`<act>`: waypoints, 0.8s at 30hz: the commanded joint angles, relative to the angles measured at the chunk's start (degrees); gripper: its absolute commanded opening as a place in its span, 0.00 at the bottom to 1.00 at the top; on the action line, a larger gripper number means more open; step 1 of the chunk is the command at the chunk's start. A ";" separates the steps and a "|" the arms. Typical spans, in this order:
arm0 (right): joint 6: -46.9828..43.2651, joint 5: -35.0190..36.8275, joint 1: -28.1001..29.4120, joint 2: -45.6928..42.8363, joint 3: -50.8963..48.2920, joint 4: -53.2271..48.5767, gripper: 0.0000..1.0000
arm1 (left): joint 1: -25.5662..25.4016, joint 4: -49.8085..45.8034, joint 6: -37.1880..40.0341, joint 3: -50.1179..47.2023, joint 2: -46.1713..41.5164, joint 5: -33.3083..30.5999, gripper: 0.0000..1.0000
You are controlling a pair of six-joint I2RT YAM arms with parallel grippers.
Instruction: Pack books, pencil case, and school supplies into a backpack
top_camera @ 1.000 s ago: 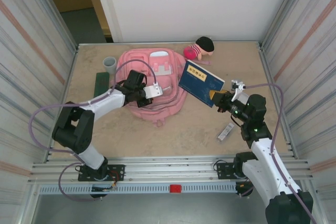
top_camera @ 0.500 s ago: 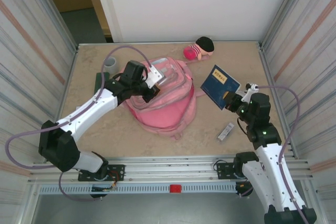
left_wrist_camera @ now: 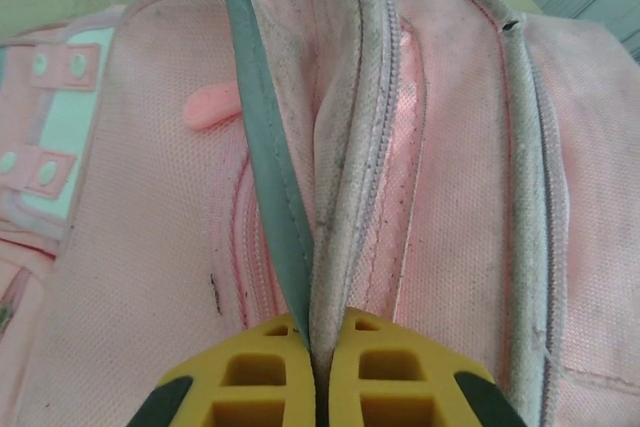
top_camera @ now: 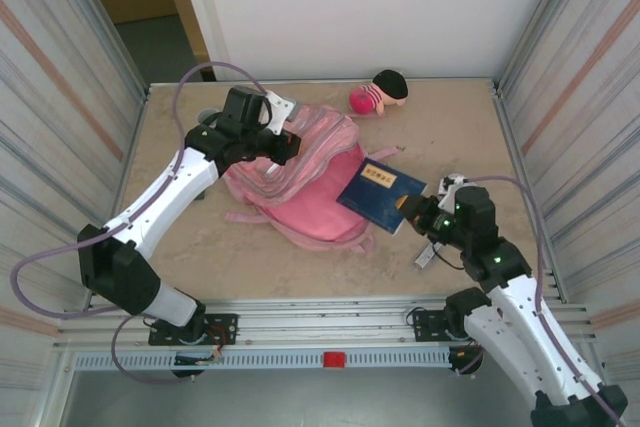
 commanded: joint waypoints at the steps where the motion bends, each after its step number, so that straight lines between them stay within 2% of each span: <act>1: 9.47 4.08 6.25 2.58 -2.81 16.89 0.00 | 0.70 4.87 -2.54 3.67 -0.58 4.37 0.00; 5: 12.42 9.45 12.49 12.17 -4.72 32.28 0.00 | 1.25 4.98 -2.64 4.19 0.00 7.30 0.00; 10: 13.87 13.88 16.13 26.24 -2.41 45.64 0.00 | 2.56 6.15 -3.34 4.35 0.12 10.84 0.00; 13: 14.42 19.82 18.76 33.63 -1.00 53.25 0.00 | 3.13 6.90 -3.63 4.46 0.06 12.79 0.00; 17: 15.21 25.85 20.89 41.97 3.20 55.94 0.00 | 3.80 7.76 -4.25 4.72 0.09 14.66 0.00; 21: 15.92 26.78 21.00 49.82 6.74 59.81 0.00 | 4.42 9.26 -5.41 4.72 0.13 17.02 0.00; 24: 17.81 27.38 21.17 55.27 10.31 59.05 0.00 | 4.67 9.90 -5.46 4.81 0.23 18.29 0.00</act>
